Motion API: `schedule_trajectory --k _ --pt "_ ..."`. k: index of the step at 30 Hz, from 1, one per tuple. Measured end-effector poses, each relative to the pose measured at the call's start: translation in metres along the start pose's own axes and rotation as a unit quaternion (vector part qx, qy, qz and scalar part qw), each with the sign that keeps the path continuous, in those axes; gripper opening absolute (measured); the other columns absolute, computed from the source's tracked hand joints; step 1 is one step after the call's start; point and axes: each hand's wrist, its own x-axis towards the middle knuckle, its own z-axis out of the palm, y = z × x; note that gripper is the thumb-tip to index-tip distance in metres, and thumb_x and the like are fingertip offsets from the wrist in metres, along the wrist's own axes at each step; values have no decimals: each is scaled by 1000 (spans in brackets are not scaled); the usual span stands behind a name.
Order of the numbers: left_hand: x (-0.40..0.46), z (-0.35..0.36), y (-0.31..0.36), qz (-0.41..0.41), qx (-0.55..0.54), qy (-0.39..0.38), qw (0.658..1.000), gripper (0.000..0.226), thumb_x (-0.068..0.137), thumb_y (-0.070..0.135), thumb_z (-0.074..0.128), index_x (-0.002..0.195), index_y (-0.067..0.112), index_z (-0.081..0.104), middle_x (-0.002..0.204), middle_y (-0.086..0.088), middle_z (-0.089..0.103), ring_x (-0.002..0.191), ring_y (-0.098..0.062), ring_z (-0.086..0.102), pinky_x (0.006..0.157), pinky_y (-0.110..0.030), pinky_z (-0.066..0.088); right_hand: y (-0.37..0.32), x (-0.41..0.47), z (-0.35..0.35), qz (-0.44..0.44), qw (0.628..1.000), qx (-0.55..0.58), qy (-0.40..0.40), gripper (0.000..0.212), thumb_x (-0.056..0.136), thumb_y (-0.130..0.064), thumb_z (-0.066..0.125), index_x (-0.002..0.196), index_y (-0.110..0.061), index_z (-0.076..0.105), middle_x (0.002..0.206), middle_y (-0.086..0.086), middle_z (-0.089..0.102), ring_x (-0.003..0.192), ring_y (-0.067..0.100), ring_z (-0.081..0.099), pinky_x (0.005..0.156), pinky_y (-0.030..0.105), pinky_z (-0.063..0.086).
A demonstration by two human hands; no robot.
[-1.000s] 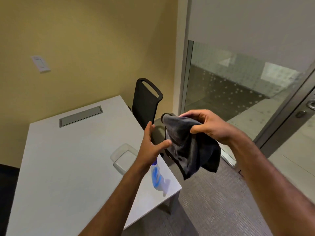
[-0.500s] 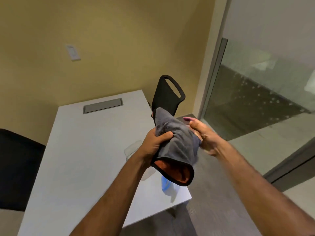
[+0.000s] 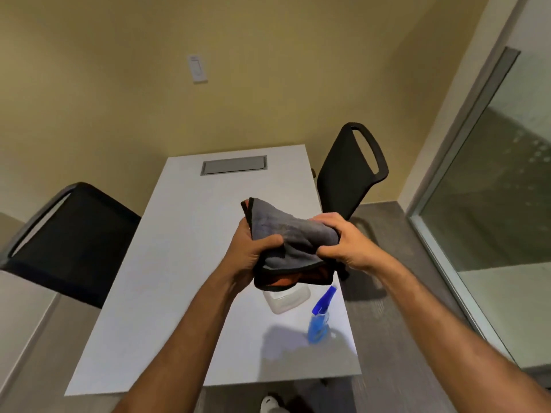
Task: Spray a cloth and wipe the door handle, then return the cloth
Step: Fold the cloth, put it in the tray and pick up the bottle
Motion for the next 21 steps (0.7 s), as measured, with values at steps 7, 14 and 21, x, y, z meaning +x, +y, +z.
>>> schedule_trajectory --k 7,14,21 --pt "37 -45 -20 -5 193 6 981 88 84 28 81 154 42 30 146 7 48 132 -18 51 108 -43 49 19 64 -12 30 996 -66 -47 50 75 -33 69 122 -41 57 126 -11 59 115 12 60 96 31 55" --pt "91 -78 -41 -54 263 -55 962 43 76 38 78 116 33 63 113 10 67 105 -14 66 83 -26 56 35 137 7 85 984 -126 -87 28 80 -44 61 102 -30 68 100 -6 71 94 14 69 91 44 58" --pt "149 -93 -90 -133 358 -29 924 34 61 43 81 62 17 59 63 2 56 56 -14 53 51 -25 36 81 188 28 138 972 -114 -151 24 79 -41 62 98 -28 70 97 -2 72 92 19 70 91 49 57"
